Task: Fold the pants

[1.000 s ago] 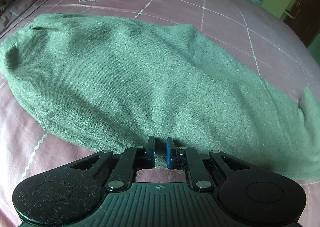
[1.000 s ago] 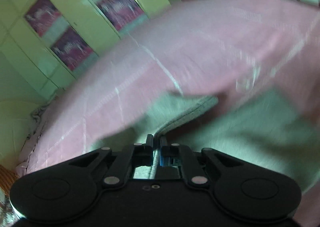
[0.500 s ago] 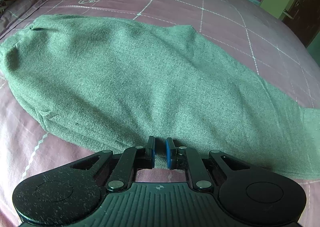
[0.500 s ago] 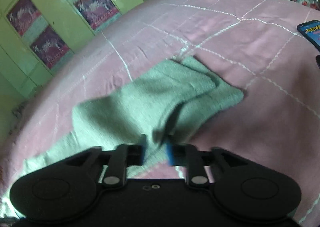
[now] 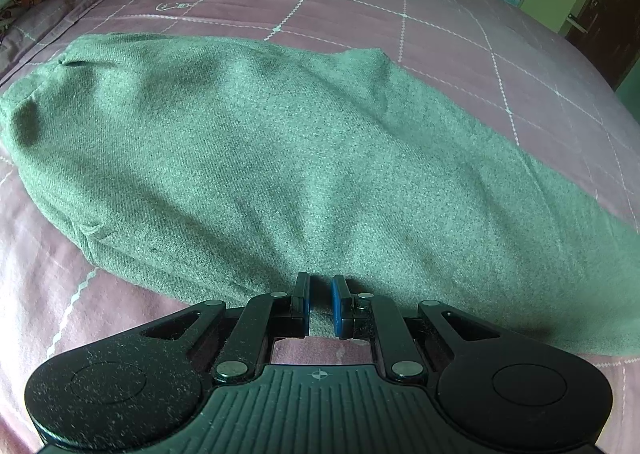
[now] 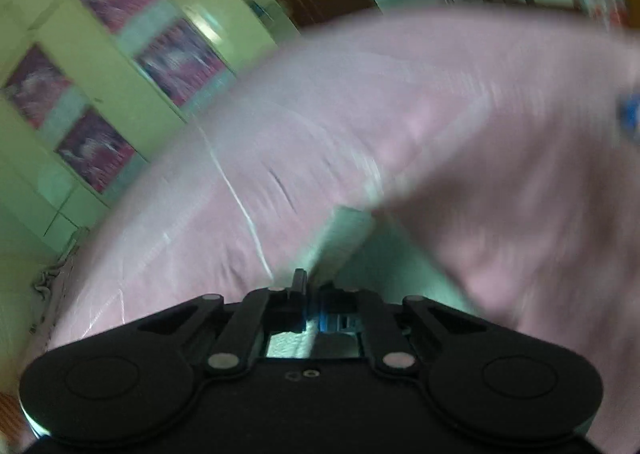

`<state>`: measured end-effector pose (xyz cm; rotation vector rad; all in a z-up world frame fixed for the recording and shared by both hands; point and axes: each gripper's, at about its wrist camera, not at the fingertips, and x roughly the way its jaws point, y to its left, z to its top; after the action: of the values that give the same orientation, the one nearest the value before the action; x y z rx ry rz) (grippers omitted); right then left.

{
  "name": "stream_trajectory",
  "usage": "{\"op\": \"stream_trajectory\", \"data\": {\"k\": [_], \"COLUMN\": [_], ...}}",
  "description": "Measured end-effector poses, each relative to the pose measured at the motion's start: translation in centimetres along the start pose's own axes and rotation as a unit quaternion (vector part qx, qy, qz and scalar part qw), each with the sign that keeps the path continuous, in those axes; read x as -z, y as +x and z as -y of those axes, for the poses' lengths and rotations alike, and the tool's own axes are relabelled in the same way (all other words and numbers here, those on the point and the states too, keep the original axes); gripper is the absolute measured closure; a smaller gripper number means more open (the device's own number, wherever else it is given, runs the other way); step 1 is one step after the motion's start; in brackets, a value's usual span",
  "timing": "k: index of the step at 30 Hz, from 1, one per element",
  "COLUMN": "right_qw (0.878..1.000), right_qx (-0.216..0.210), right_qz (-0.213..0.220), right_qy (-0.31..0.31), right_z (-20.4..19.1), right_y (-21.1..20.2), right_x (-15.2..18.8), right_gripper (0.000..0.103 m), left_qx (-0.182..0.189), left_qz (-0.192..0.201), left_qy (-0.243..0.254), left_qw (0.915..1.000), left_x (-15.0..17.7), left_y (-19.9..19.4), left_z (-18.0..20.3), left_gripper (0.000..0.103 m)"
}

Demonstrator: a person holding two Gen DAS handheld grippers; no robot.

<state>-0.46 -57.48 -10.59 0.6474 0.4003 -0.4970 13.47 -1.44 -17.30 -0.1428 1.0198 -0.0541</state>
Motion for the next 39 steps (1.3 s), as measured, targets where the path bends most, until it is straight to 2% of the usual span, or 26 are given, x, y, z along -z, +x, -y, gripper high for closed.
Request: {"op": "stream_trajectory", "data": {"k": [2, 6, 7, 10, 14, 19, 21, 24, 26, 29, 32, 34, 35, 38, 39], "right_qw": [1.0, 0.995, 0.995, 0.996, 0.996, 0.991, 0.988, 0.987, 0.989, 0.993, 1.0, 0.998, 0.997, 0.992, 0.988], "right_qx": [0.01, 0.076, 0.073, 0.063, 0.055, 0.044, 0.038, 0.03, 0.037, 0.049, 0.009, 0.012, 0.036, 0.116, 0.131], "right_qz": [0.02, -0.058, -0.064, -0.055, -0.049, -0.083, -0.083, -0.072, -0.065, -0.054, 0.017, 0.053, 0.05, -0.049, -0.076], "right_qy": [-0.022, -0.017, -0.009, 0.012, 0.042, 0.099, 0.126, 0.144, 0.129, 0.088, -0.003, -0.041, -0.051, -0.028, -0.028], "right_z": [-0.1, 3.3, 3.9, 3.9, 4.6, 6.3, 6.7, 6.8, 6.4, 4.6, 0.0, -1.8, -1.6, 2.0, 2.8], "right_y": [-1.8, 0.3, 0.6, 0.1, -2.2, -2.0, -1.5, -0.4, 0.6, 1.1, -2.6, -4.5, -4.2, 0.7, 1.9], "right_x": [0.4, 3.8, 4.3, 3.7, 2.7, 3.5, 3.7, 3.4, 3.1, 2.3, 0.1, -0.6, -0.4, 1.3, 2.1], "right_gripper": [0.097, 0.097, 0.098, 0.085, 0.073, 0.069, 0.065, 0.068, 0.084, 0.088, 0.089, 0.089, 0.088, 0.086, 0.086], "left_qx": [-0.001, -0.003, -0.002, -0.001, -0.003, -0.003, -0.002, -0.005, -0.007, -0.009, -0.009, -0.011, -0.015, -0.021, -0.021], "left_qz": [0.001, 0.003, 0.002, 0.001, 0.003, 0.005, 0.005, 0.006, 0.007, 0.007, 0.007, 0.01, 0.011, 0.013, 0.012], "left_qy": [0.0, 0.009, 0.01, 0.005, 0.005, 0.008, 0.008, 0.012, 0.014, 0.02, 0.02, 0.023, 0.027, 0.044, 0.045], "left_qw": [1.0, 0.9999, 0.9999, 1.0, 1.0, 1.0, 1.0, 0.9999, 0.9998, 0.9997, 0.9997, 0.9996, 0.9995, 0.9987, 0.9987], "left_x": [0.1, 0.2, 0.2, 0.1, 0.2, 0.3, 0.3, 0.4, 0.4, 0.3, 0.3, 0.4, 0.4, 0.5, 0.5], "left_y": [0.1, 0.1, 0.1, 0.0, 0.0, -0.1, 0.0, 0.0, 0.0, 0.0, 0.0, 0.0, 0.0, 0.0, 0.0], "left_z": [0.0, 0.1, 0.0, 0.0, 0.0, 0.1, 0.0, 0.1, 0.2, 0.3, 0.3, 0.5, 0.6, 1.0, 0.9], "left_gripper": [0.092, 0.092, 0.092, 0.092, 0.092, 0.092, 0.092, 0.092, 0.092, 0.092, 0.092, 0.092, 0.092, 0.092, 0.092]}}
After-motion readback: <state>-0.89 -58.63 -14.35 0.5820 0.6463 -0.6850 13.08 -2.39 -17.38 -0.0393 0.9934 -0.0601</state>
